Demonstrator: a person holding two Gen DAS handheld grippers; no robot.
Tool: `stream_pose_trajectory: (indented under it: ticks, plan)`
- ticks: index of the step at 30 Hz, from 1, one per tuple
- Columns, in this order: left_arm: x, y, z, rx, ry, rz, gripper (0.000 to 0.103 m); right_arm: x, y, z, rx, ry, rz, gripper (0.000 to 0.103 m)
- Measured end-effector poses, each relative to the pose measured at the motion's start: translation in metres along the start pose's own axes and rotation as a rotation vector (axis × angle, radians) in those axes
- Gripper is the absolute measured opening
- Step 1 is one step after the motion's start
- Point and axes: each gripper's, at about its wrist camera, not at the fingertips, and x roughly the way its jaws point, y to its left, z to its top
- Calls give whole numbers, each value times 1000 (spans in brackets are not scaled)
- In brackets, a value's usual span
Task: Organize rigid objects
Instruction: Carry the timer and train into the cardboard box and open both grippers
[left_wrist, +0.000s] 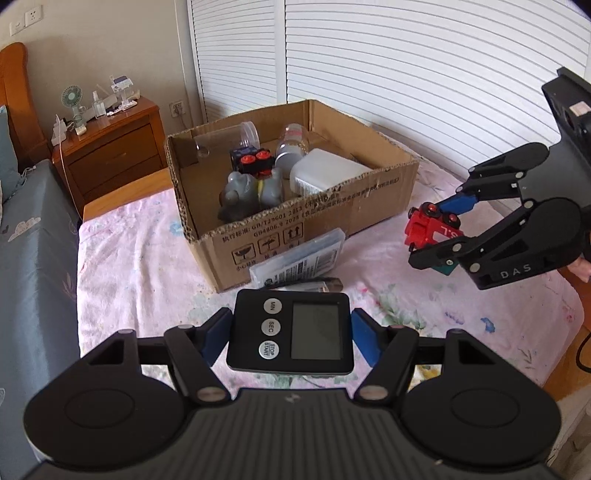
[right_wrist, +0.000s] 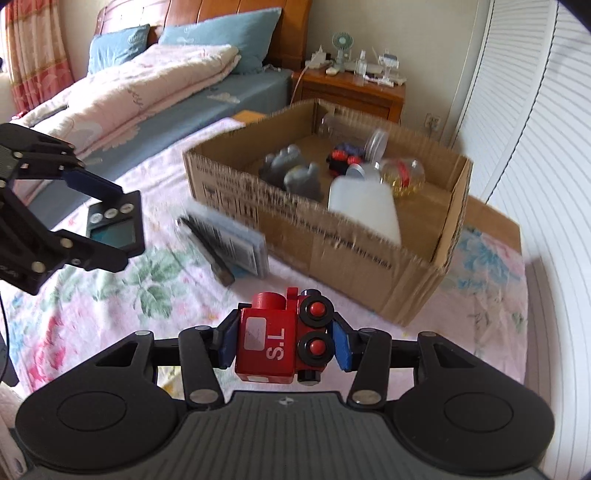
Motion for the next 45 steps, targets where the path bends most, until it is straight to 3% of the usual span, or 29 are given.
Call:
stream_pose_trajectory:
  ticks: [10,16,22,25,32,37,41,45]
  plan:
    - [15,15,73,73,-85,36,69,-24,-23,36,15,-102,-60,54]
    - [63,37,112,44,-60,69,69,-18,-37,44,67,-110,-74,54]
    - [107,56,123,-21,-42,133,71,-15,-43,47,84,-100,-88,54]
    - [111,60,121,-53,-62,164,87,-14,-46,48,88,-93,-101,54]
    - [79,52,105,-49,-72,162,95,-5,-54,51,106,-78,-110,55]
    - [45,34,77,-65,-68,103,98,5,-60,57,119,-70,-107,55]
    - [17,20,53,-100,-139,78,101,18,-69,67,138,-56,-115,55]
    - [-3,6,26,-130,-264,120,102,30,-79,78,182,-45,-132,55]
